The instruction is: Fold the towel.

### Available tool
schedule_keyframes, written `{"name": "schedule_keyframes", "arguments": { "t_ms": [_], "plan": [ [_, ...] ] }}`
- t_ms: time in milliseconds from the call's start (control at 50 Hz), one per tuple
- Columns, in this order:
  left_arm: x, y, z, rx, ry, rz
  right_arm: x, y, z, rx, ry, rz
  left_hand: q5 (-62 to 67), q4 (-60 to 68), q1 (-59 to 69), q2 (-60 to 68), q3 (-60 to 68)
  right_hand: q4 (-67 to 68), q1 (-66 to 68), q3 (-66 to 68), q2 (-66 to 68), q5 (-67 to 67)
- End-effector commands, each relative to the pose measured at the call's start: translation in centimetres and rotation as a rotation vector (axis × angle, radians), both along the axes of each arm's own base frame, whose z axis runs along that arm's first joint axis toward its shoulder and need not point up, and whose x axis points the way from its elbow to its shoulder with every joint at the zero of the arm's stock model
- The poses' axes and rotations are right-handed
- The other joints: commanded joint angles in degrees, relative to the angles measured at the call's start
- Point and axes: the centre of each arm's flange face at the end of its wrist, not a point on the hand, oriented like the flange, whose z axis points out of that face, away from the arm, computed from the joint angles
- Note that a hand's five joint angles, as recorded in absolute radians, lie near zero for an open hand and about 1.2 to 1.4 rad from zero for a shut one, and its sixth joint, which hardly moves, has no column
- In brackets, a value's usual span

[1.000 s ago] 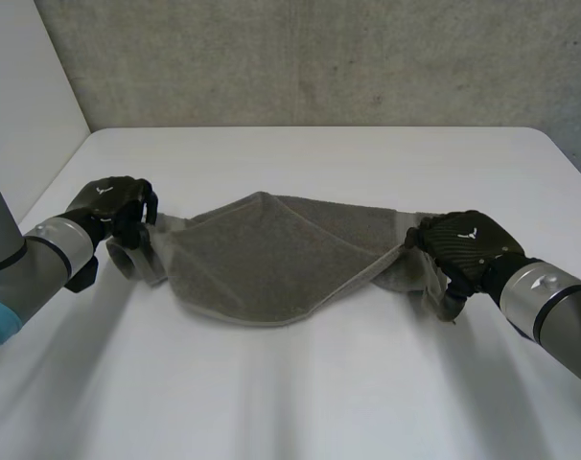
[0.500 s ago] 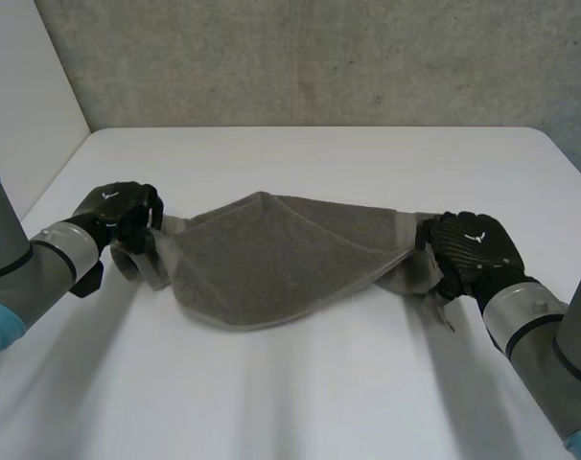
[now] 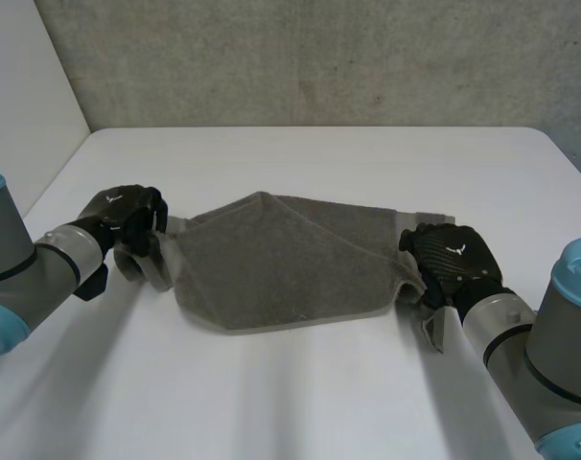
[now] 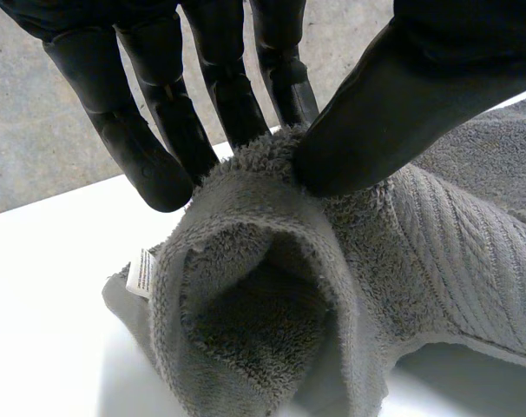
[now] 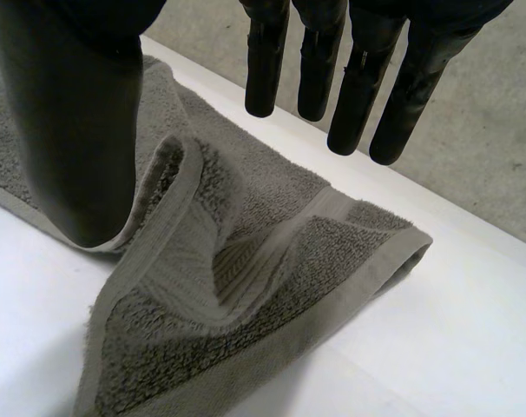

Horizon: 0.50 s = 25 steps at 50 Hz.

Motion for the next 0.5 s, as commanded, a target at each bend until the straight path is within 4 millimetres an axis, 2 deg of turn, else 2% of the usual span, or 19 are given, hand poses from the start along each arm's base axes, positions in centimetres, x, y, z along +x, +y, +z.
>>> {"name": "schedule_keyframes", "arguments": {
  "t_ms": [20, 120, 160, 180, 220, 280, 320, 340, 380, 440, 460, 480, 500],
  "plan": [
    [0.0, 0.0, 0.0, -0.001, -0.001, 0.001, -0.1, 0.1, -0.1, 0.005, 0.002, -0.005, -15.45, -7.23, -3.83, -5.81, -8.6, -3.4, -3.45, -3.49, -4.25, -1.35],
    [0.0, 0.0, 0.0, -0.001, 0.001, 0.001, 0.0, -0.3, -0.3, -0.003, 0.002, -0.007, -15.45, -7.23, -3.83, -5.81, -8.6, -0.38, -0.43, -0.46, -1.22, 1.68],
    [0.1, 0.1, 0.1, -0.001, 0.001, 0.001, 0.0, -1.1, -2.2, 0.031, 0.016, -0.018, -15.45, -7.23, -3.83, -5.81, -8.6, 3.81, 3.76, 3.72, 2.96, 5.86],
    [0.1, 0.1, 0.1, -0.001, 0.001, 0.001, 0.0, -1.1, -2.2, 0.031, 0.016, -0.018, -15.45, -7.23, -3.83, -5.81, -8.6, 3.83, 3.78, 3.75, 2.98, 5.88],
    [0.1, 0.1, 0.3, -0.005, 0.003, 0.003, 0.2, -1.9, -3.5, 0.047, 0.032, -0.021, -15.45, -7.23, -3.83, -5.81, -8.6, 10.86, 10.81, 10.77, 10.01, 12.91],
    [0.2, 0.0, 0.5, -0.009, 0.005, 0.005, 0.2, -2.3, -4.0, 0.054, 0.038, -0.028, -15.45, -7.23, -3.83, -5.81, -8.6, 13.92, 13.87, 13.84, 13.07, 15.97],
    [0.4, 0.0, 0.9, -0.008, 0.022, 0.015, 0.4, -2.8, -4.4, 0.065, 0.044, -0.033, -15.45, -7.23, -3.83, -5.81, -8.6, 28.8, 28.75, 28.72, 27.95, 30.85],
    [0.4, 0.0, 0.9, -0.008, 0.022, 0.015, 0.4, -2.8, -4.4, 0.065, 0.044, -0.033, -15.45, -7.23, -3.83, -5.81, -8.6, 28.89, 28.84, 28.81, 28.04, 30.95],
    [0.5, 0.0, 1.7, -0.015, 0.049, 0.024, 0.5, -3.1, -3.9, 0.054, 0.04, -0.032, -15.45, -7.23, -3.83, -5.81, -8.6, 52.48, 52.43, 52.4, 51.64, 54.54],
    [0.6, 0.1, 2.2, -0.023, 0.062, 0.027, 0.5, -3.3, -3.2, 0.045, 0.036, -0.031, -15.45, -7.23, -3.83, -5.81, -8.6, 54.4, 54.35, 54.32, 53.55, 56.45],
    [0.5, 0.1, 2.6, -0.033, 0.072, 0.027, 0.6, -3.4, -2.1, 0.025, 0.027, -0.025, -15.45, -7.23, -3.83, -5.81, -8.6, 54.4, 54.35, 54.32, 53.55, 56.45],
    [0.5, 0.1, 3.2, -0.047, 0.081, 0.028, 0.6, -3.7, 0.3, -0.032, 0.007, -0.023, -15.45, -7.23, -3.83, -5.81, -8.6, 54.4, 54.35, 54.32, 53.55, 56.45],
    [0.5, 0.1, 3.2, -0.047, 0.081, 0.028, 0.6, -3.7, 0.3, -0.032, 0.006, -0.023, -15.45, -7.23, -3.83, -5.81, -8.6, 54.4, 54.35, 54.32, 53.55, 56.45]
  ]
}}
